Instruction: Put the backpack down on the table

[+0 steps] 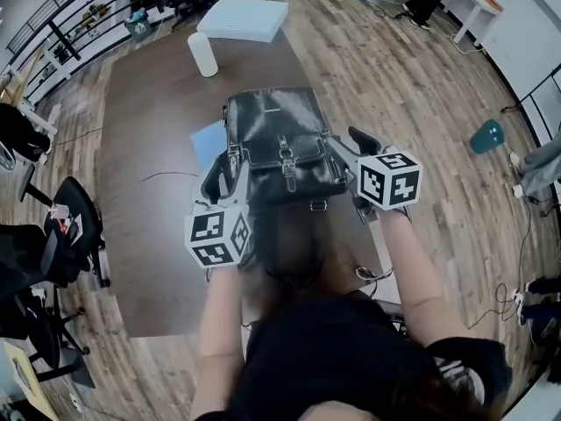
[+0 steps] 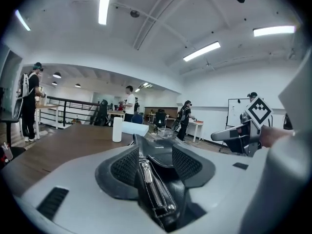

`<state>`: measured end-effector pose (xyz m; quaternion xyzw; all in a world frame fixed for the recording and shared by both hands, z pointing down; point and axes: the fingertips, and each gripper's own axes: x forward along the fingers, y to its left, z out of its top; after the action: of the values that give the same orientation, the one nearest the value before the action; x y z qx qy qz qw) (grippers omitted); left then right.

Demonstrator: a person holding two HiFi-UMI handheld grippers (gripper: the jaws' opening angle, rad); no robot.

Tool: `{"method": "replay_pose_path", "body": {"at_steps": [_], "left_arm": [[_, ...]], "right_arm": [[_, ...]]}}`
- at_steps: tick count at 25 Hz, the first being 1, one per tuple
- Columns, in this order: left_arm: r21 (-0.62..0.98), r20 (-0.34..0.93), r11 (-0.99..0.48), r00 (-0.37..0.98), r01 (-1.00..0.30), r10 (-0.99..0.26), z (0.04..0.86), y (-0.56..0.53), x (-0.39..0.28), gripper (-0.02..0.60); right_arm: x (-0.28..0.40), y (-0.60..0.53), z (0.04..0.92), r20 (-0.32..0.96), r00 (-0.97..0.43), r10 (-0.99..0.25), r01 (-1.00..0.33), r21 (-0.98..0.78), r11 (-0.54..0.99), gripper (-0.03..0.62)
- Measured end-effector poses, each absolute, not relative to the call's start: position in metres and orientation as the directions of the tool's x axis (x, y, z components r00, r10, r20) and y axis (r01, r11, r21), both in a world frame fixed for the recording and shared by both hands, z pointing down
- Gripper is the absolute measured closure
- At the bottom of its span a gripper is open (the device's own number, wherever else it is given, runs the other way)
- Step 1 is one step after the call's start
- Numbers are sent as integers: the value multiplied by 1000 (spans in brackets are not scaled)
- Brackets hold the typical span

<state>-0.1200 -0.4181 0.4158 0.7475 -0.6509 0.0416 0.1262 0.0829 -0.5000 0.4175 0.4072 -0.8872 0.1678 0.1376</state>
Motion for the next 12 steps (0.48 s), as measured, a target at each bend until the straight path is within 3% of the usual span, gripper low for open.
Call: {"method": "replay_pose_path", "body": {"at_steps": [12], "left_arm": [[178,200,-113,149,-978,-968,404,-369,-139,456]], "right_arm": [[83,-451,400,321,-614,-721,-787,-189,587,401]]}}
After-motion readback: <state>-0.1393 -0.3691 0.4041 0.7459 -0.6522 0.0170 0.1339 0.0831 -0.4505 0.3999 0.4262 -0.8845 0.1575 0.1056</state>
